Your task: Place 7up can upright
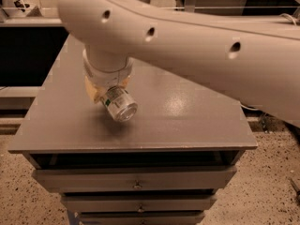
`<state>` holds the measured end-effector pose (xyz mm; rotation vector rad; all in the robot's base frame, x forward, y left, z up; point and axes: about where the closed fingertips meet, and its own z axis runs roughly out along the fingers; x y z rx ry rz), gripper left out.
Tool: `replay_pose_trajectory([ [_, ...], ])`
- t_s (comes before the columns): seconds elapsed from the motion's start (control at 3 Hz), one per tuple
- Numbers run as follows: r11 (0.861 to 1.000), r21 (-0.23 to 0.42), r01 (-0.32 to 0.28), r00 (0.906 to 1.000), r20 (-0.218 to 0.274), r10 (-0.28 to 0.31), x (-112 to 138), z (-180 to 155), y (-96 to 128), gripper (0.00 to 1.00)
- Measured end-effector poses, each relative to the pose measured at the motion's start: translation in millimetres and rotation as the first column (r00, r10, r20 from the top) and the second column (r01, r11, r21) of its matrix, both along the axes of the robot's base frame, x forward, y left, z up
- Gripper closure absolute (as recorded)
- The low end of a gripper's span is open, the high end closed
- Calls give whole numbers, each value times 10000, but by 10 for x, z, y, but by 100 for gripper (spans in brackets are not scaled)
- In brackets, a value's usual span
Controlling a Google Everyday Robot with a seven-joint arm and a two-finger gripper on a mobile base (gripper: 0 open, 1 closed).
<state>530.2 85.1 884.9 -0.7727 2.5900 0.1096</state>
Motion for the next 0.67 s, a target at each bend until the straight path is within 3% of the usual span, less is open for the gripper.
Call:
replay_pose_trajectory([
  [0.33, 9862, 1467, -765, 9947, 799, 653, 267, 296, -35, 100],
  [0.67, 9320, 3296, -1508, 9800, 1734, 972, 523, 596, -31, 100],
])
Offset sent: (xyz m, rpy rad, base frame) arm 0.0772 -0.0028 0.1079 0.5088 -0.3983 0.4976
